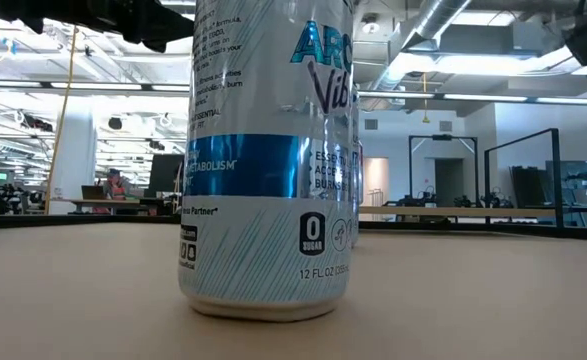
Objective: Place canned beverage on shelf
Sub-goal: Put the right red-white soda can on the shelf
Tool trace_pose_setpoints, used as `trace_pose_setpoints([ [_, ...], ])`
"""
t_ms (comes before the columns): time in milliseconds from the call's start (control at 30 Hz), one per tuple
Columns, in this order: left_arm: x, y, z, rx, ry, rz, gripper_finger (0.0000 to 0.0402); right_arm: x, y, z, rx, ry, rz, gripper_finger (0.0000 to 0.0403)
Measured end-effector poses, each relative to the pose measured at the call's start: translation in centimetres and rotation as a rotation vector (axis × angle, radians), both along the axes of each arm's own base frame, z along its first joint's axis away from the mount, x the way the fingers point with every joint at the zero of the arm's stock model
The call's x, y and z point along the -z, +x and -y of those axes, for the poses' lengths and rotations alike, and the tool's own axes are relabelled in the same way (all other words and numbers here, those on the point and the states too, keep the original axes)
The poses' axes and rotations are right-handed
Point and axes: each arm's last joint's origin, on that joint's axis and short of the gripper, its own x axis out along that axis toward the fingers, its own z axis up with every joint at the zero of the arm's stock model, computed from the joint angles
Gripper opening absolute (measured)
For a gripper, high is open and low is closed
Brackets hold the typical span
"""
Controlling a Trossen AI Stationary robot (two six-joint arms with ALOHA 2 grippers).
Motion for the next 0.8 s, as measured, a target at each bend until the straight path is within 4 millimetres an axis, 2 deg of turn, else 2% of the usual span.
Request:
trace_pose_setpoints([
  [200,0.0,0.0,0.0,0.000,-0.015,0.005,0.0000,0.0,0.3,-0.1,0.000,0.002,0.030,0.0370],
  [367,0.1,0.0,0.0,0.001,-0.027,-0.004,0.0000,0.1,0.8,-0.1,0.014,-0.042,0.021,0.0372],
  [567,0.1,0.0,0.0,0.000,-0.019,-0.006,0.0000,0.6,2.4,-0.7,0.006,-0.064,-0.007,0.0372],
  [800,0.1,0.0,0.0,0.000,-0.019,-0.006,0.0000,1.6,3.9,-1.4,0.000,-0.098,-0.109,0.0372],
])
